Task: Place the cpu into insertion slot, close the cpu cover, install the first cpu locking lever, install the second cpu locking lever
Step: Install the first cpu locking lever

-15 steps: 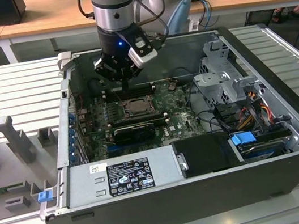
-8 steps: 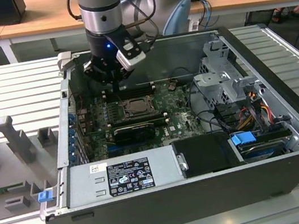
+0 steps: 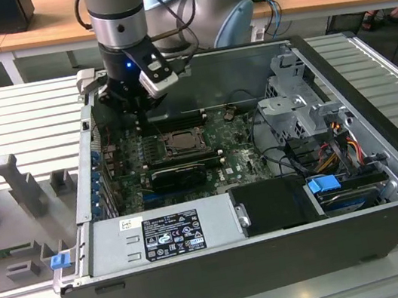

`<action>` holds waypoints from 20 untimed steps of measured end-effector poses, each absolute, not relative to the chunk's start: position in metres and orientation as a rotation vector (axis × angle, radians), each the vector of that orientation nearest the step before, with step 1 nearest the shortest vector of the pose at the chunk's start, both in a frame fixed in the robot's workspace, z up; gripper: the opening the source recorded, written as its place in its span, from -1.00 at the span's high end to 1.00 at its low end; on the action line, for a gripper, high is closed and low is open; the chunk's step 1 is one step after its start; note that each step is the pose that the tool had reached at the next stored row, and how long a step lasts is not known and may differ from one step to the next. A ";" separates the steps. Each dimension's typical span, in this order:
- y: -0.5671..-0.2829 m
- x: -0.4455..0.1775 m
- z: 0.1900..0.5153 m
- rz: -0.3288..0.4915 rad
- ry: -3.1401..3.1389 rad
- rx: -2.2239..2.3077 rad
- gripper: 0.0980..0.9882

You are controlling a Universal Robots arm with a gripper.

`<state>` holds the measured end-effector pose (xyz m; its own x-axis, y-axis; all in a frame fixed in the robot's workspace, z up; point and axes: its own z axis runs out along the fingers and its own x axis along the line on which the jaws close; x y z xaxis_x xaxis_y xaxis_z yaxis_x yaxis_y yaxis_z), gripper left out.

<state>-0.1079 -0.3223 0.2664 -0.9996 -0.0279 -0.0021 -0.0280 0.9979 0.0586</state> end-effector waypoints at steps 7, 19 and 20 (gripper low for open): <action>-0.318 -0.114 0.263 0.093 3.139 -0.044 0.98; -0.297 -0.114 0.258 0.093 3.139 -0.044 0.98; -0.297 -0.114 0.258 0.093 3.139 -0.044 0.98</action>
<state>-0.1138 -0.2970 0.2580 -0.9996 -0.0281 -0.0021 -0.0282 0.9979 0.0591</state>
